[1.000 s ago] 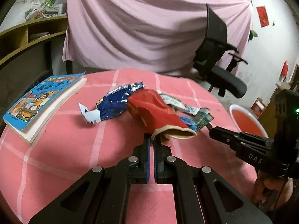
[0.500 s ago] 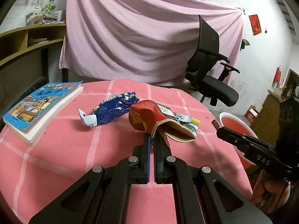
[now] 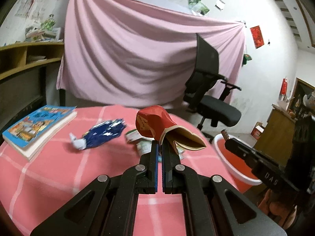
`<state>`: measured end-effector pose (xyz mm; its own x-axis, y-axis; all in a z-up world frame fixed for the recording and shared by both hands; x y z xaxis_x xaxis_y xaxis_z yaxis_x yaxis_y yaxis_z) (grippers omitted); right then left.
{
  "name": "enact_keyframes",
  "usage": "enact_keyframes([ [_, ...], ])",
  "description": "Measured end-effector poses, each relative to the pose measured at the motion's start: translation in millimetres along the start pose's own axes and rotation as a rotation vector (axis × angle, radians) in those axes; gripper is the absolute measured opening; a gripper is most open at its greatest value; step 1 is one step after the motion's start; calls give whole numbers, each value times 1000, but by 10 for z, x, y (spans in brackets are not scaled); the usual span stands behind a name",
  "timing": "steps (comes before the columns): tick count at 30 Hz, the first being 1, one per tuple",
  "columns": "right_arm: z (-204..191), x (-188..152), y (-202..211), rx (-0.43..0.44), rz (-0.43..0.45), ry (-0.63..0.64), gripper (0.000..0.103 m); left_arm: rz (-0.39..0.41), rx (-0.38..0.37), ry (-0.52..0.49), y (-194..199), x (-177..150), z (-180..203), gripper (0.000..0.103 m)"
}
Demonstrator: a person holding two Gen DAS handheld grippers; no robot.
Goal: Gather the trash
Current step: 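Carry the red packet and battery over the bucket and open both tools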
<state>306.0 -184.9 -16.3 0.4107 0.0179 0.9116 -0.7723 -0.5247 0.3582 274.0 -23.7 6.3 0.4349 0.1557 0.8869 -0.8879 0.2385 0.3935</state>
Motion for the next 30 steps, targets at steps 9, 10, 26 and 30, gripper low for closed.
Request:
enact_keyframes([
  [9,557,178,586,-125,180,-38,8,45,-102,-86,-186,229,769,1],
  [10,646,191,644,-141,194,-49,8,43,-116,-101,-228,233,880,1],
  [26,1841,-88,816,-324,98,-396,8,-206,-218,-187,-1215,-132,2048,1],
  [30,1993,-179,817,-346,54,-444,8,-295,-220,-182,-1425,-288,2139,1],
])
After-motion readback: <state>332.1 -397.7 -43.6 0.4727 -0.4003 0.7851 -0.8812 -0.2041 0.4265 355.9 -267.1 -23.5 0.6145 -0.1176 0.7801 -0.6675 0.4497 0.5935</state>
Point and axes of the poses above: each gripper's, at about its wrist camera, not at the fingertips, and y roughly against the way its jaws point, z to its right, x to its top, the point moved 6 cm from there along -y, roughly the way its jaws point, and after that the axes turned 1 degree about -y, right-handed, at the moved point
